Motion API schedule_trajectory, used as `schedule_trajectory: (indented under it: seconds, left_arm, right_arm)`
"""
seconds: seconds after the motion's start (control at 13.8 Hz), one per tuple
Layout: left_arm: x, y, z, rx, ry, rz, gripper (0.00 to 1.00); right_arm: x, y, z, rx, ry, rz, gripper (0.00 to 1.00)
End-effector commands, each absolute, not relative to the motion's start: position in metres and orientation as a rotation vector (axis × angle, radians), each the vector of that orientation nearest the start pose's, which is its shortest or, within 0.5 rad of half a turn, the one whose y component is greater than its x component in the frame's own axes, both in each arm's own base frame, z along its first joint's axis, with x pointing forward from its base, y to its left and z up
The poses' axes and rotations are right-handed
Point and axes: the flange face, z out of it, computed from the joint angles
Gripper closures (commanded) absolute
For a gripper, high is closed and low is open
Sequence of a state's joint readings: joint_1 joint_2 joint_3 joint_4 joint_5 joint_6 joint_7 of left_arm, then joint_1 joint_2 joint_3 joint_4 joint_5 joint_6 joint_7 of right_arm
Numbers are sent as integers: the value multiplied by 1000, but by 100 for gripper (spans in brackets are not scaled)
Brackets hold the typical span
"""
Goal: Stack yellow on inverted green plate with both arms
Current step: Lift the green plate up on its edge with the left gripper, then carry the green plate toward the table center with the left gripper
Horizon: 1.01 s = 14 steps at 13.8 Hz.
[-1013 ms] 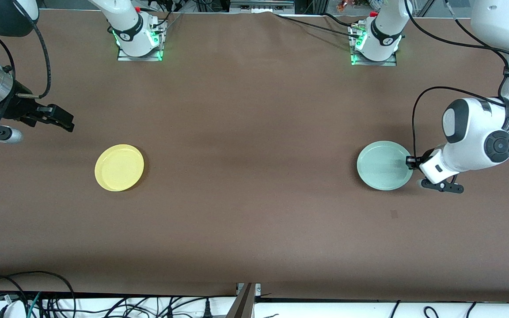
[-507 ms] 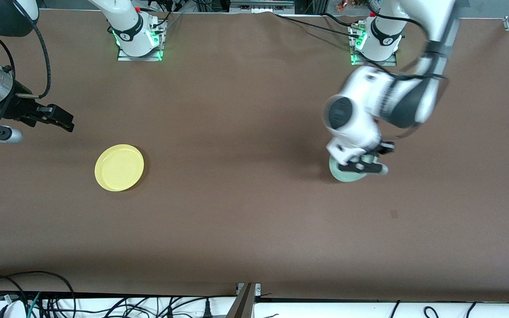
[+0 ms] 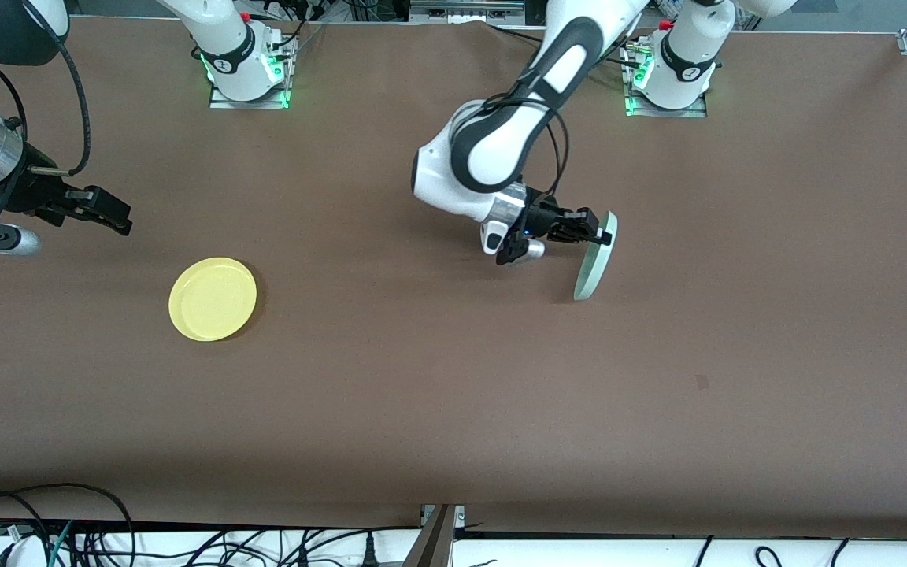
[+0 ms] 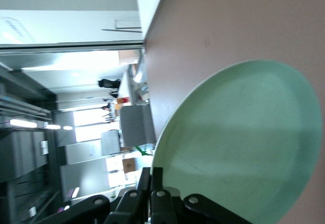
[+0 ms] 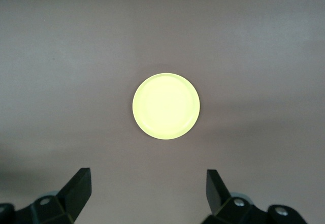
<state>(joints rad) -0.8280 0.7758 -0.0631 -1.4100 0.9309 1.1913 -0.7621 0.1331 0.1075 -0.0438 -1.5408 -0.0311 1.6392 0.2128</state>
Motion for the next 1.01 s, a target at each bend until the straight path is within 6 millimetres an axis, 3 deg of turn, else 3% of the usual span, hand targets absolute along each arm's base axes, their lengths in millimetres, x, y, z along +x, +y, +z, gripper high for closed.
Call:
schedule_trajectory:
  seconds: [0.0,0.14,0.43,0.94]
  left_arm:
    - [495,-422,259,-1743,223,-100,100]
    - [494,-429,251,-1661,241,-158,100]
    - [485,-465,255,-1658,238,-238,100]
    - [421,-537,246,-1581,396,-444,100]
  right_arm:
    - [590,52,588,-3185,212,-11,0]
    - [590,52,588,-3184,212,-11,0]
    - [590,52,588,-3185,212,-11,0]
    - [590,52,588,-3185,212,-11,0]
